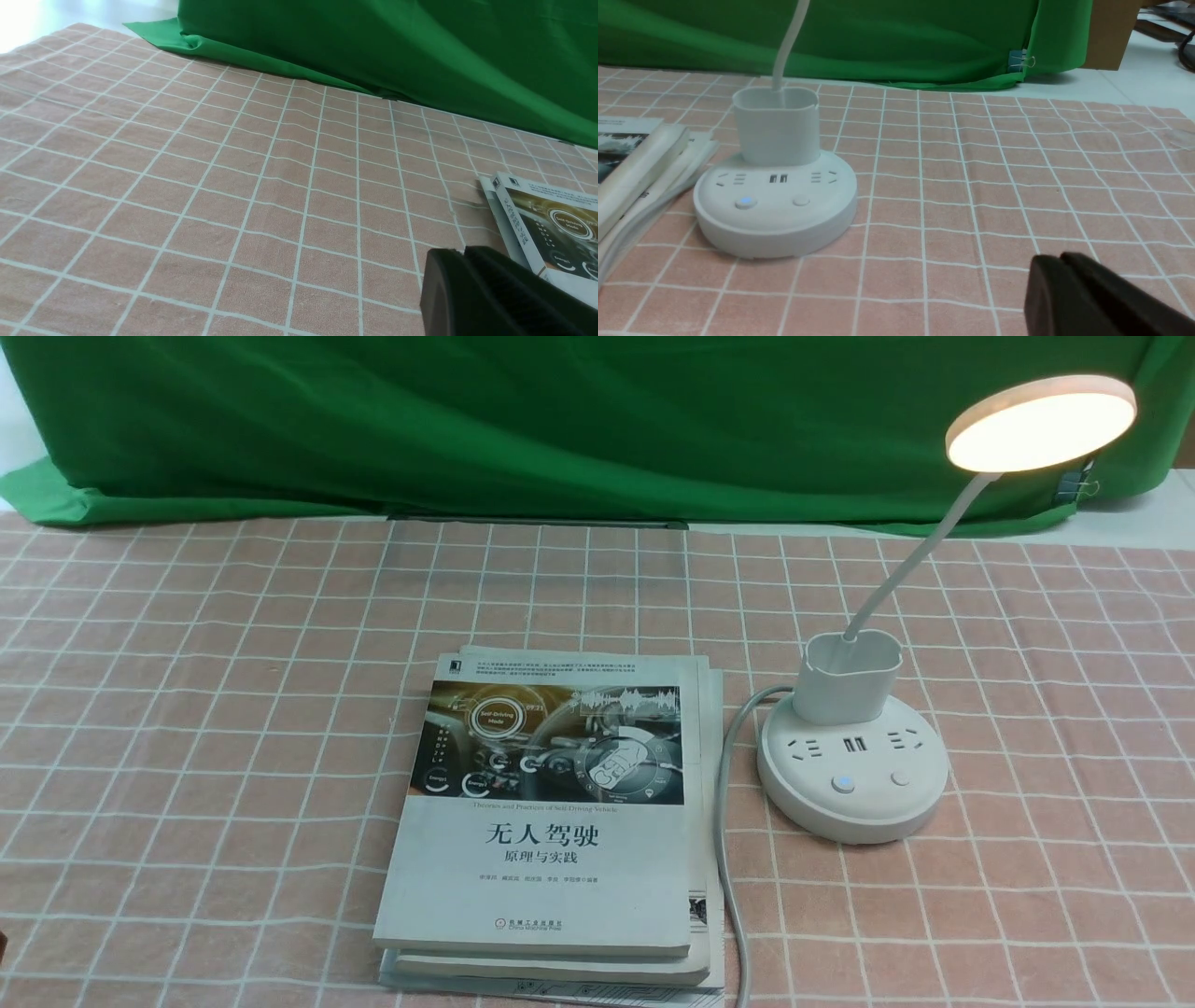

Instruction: Turn on the table lamp on the pink coffee tablecloth with your hand.

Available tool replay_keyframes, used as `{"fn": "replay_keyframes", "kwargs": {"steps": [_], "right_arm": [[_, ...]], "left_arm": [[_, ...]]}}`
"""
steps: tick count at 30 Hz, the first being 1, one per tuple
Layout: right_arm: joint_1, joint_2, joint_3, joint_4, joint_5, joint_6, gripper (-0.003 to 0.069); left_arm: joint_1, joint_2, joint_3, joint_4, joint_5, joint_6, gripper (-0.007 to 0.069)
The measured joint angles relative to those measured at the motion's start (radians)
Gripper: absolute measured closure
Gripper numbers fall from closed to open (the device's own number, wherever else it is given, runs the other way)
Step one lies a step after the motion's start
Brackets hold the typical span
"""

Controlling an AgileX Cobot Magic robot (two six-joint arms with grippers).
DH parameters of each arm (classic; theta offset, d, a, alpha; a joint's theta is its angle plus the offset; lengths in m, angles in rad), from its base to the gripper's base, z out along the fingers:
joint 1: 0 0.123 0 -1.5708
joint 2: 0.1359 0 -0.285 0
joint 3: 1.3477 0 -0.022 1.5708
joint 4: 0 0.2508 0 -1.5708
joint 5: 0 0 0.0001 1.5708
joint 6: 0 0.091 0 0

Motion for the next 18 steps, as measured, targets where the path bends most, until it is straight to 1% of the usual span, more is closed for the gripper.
{"fn": "replay_keyframes", "kwargs": {"steps": [18], "right_arm": [[0.0,0.0,0.0,0.0,0.0,0.0,0.0563]], "left_arm": [[0.0,0.0,0.0,0.0,0.0,-0.001,0.0606]]}}
